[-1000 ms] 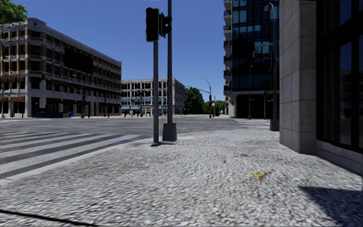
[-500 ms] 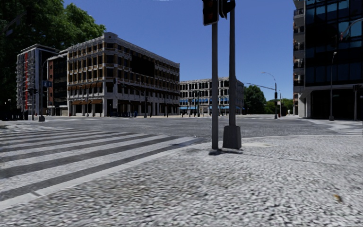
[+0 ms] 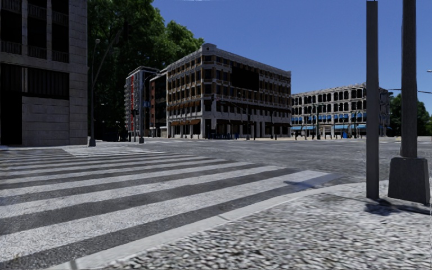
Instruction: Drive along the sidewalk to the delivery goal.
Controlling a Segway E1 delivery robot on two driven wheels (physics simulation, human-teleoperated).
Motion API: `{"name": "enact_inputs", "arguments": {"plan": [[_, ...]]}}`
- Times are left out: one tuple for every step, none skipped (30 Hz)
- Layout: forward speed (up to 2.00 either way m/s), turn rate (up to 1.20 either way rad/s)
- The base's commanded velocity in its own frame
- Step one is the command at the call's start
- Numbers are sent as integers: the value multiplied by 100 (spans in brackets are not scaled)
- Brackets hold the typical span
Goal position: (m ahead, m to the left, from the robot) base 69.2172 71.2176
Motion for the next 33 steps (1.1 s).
{"name": "enact_inputs", "arguments": {"plan": [[165,77],[163,77],[161,77],[157,77],[155,77],[155,77],[153,77],[152,77],[152,77],[152,77],[152,77],[151,77],[151,77],[151,77],[150,77],[150,77],[149,77],[149,67],[149,46],[149,41],[149,41],[149,40],[149,40],[149,39],[149,0],[149,0],[148,0],[146,0],[143,0],[140,0],[138,0],[138,0],[137,0]]}}
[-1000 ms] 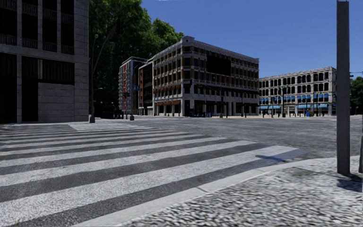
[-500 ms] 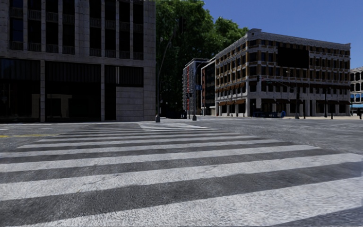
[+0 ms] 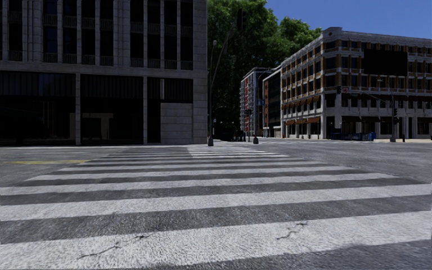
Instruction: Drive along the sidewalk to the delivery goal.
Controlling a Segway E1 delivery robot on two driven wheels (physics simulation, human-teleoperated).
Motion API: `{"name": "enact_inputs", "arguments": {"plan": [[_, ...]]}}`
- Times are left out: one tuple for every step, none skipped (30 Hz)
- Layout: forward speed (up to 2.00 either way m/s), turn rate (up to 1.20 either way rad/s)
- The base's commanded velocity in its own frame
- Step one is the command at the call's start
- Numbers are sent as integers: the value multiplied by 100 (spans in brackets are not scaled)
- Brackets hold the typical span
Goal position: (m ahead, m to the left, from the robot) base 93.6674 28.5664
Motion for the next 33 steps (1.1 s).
{"name": "enact_inputs", "arguments": {"plan": [[135,0],[135,0],[135,0],[135,0],[135,0],[135,0],[135,0],[135,0],[135,0],[135,0],[135,0],[136,0],[136,0],[136,0],[136,0],[136,0],[136,0],[136,0],[136,0],[136,0],[136,0],[136,0],[136,0],[136,0],[136,0],[136,0],[136,0],[136,0],[136,0],[136,0],[136,0],[136,0],[136,0]]}}
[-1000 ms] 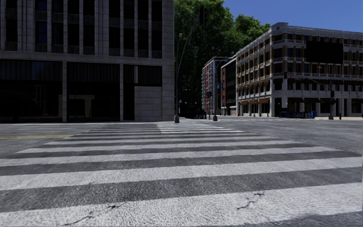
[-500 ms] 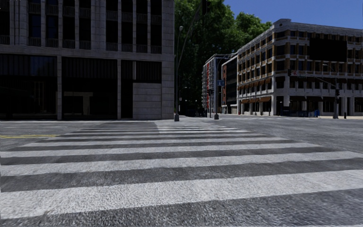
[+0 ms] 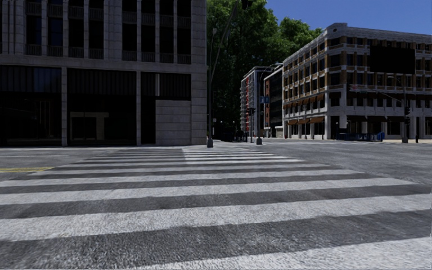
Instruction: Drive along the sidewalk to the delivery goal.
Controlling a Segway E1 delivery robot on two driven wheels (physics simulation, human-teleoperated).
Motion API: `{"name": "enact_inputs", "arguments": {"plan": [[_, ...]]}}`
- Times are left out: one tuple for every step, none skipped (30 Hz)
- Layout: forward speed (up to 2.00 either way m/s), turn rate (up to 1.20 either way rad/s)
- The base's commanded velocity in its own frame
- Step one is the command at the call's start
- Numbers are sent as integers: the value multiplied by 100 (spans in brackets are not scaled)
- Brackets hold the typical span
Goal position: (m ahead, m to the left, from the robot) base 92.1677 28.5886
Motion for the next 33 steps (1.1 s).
{"name": "enact_inputs", "arguments": {"plan": [[136,0],[136,0],[136,0],[136,0],[136,0],[136,4],[136,4],[136,10],[136,14],[136,23],[136,30],[136,30],[136,34],[136,36],[136,36],[136,37],[136,37],[136,37],[137,37],[145,34],[200,24],[200,13],[200,0],[200,0],[200,0],[200,0],[200,0],[200,0],[200,0],[200,0],[200,0],[200,0],[200,0]]}}
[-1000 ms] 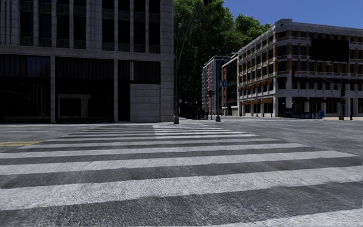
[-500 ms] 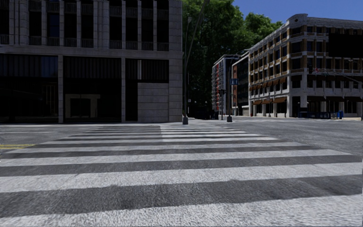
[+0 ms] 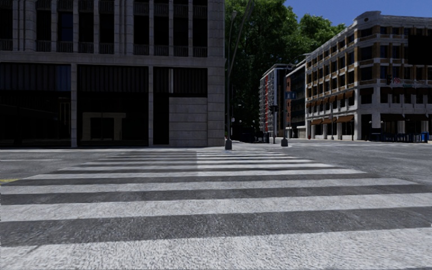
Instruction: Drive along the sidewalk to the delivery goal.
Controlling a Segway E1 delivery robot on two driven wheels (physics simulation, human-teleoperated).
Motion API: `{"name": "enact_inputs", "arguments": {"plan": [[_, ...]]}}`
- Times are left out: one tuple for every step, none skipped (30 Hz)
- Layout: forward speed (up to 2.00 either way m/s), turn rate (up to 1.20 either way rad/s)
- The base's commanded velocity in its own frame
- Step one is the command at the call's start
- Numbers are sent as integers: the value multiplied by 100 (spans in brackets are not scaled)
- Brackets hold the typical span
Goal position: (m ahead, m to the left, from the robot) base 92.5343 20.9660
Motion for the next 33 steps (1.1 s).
{"name": "enact_inputs", "arguments": {"plan": [[200,0],[200,0],[200,0],[200,0],[200,0],[200,2],[200,9],[200,9],[200,13],[200,17],[200,19],[200,21],[200,22],[200,22],[200,23],[200,23],[200,23],[200,23],[200,23],[200,23],[200,23],[200,23],[200,22],[200,14],[200,7],[200,7],[200,5],[200,5],[200,4],[200,4],[200,4],[200,4],[200,0]]}}
